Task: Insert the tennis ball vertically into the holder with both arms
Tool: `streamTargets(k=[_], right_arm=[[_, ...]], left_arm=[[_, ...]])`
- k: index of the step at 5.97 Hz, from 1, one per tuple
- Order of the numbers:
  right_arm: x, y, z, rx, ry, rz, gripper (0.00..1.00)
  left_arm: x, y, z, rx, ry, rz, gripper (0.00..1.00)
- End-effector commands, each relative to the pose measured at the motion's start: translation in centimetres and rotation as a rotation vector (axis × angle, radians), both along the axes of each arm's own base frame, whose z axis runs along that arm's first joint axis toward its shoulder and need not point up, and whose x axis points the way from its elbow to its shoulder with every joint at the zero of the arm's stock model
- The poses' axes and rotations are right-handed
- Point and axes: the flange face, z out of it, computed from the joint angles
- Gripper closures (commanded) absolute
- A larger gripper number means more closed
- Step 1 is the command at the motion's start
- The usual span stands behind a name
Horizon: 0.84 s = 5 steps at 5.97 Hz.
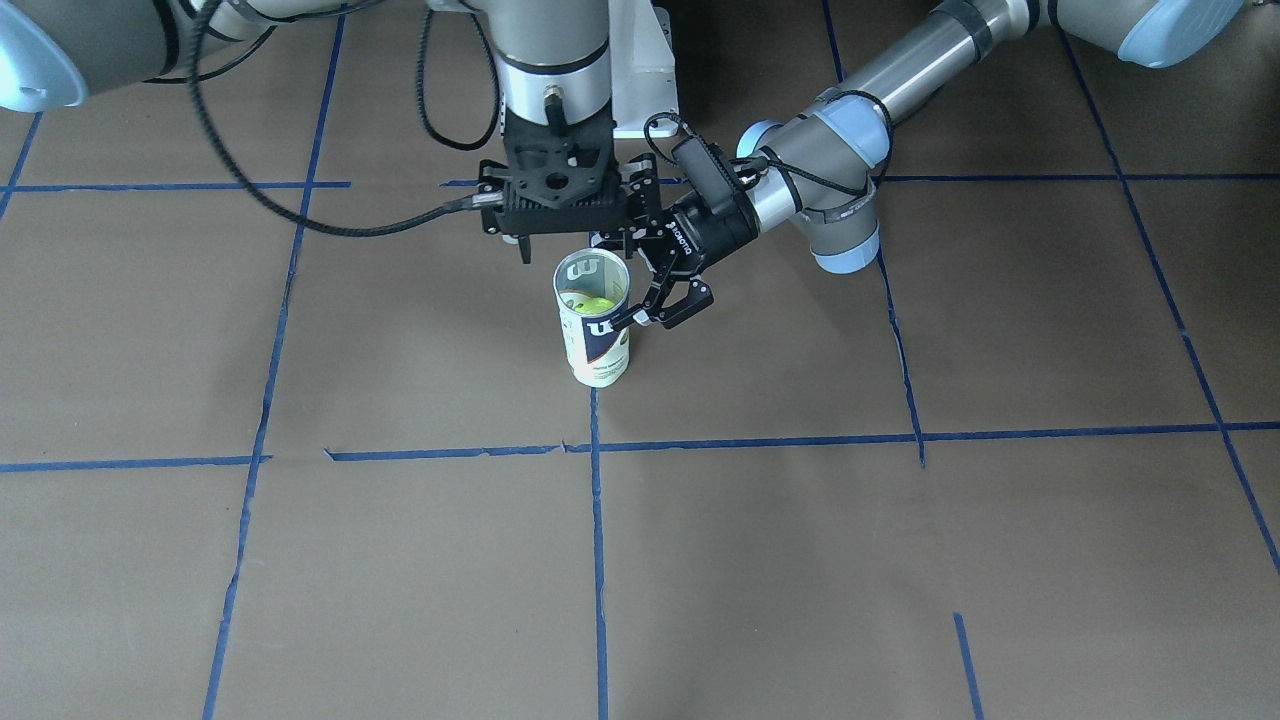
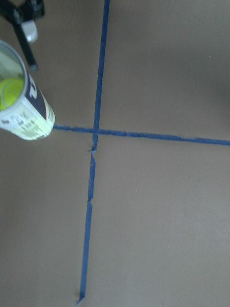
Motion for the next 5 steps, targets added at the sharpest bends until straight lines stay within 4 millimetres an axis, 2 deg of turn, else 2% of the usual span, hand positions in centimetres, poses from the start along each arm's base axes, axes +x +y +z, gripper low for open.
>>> streamTargets(k=[1,2,3,4,5], right_arm=[[6.6,-3.8,5.7,0.052,0.032,-0.066,0.01],[9.9,-5.6,10.3,0.104,0.051,-0.095,0.01],[14.6,-7.4,17.8,0.144,0.035,-0.104,0.01],[20.0,-9.1,23.0,0.165,0.021,-0.147,0.01],[25.1,-9.8,26.9,0.179,0.033,-0.171,0.01]], left_arm=[[-2.3,0.1,-2.1,0.009,0.056,-0.006,0.07],[-3.6,-0.7,-2.6,0.004,0.068,-0.02,0.05],[-4.9,-2.5,-2.3,-0.012,0.039,-0.051,0.04],[-5.9,-4.6,-2.0,-0.051,-0.023,-0.085,0.01],[-7.3,-7.2,-1.4,-0.096,-0.089,-0.128,0.0]])
